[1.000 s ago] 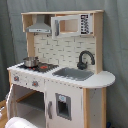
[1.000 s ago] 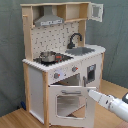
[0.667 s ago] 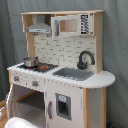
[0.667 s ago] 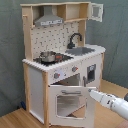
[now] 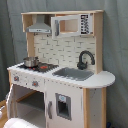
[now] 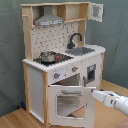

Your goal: Play with the kitchen

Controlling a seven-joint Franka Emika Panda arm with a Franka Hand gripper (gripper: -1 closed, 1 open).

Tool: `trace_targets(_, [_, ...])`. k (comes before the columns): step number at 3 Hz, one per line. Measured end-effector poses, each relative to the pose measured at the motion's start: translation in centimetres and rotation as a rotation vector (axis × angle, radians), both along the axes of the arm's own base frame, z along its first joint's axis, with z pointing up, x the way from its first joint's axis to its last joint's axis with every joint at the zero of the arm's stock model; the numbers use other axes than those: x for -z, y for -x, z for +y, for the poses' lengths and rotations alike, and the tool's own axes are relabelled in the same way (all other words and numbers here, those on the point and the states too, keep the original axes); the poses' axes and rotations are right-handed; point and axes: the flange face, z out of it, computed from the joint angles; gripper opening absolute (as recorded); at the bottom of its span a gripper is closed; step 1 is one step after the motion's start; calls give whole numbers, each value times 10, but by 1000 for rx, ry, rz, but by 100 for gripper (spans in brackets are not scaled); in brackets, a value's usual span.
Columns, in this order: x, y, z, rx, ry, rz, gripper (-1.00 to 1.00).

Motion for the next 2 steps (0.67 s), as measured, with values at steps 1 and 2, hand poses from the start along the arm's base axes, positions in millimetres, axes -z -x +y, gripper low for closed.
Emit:
trace_targets(1, [-4, 5, -7, -7, 57, 16, 100])
trace_targets(2, [-9, 11, -15, -17, 118, 32, 100])
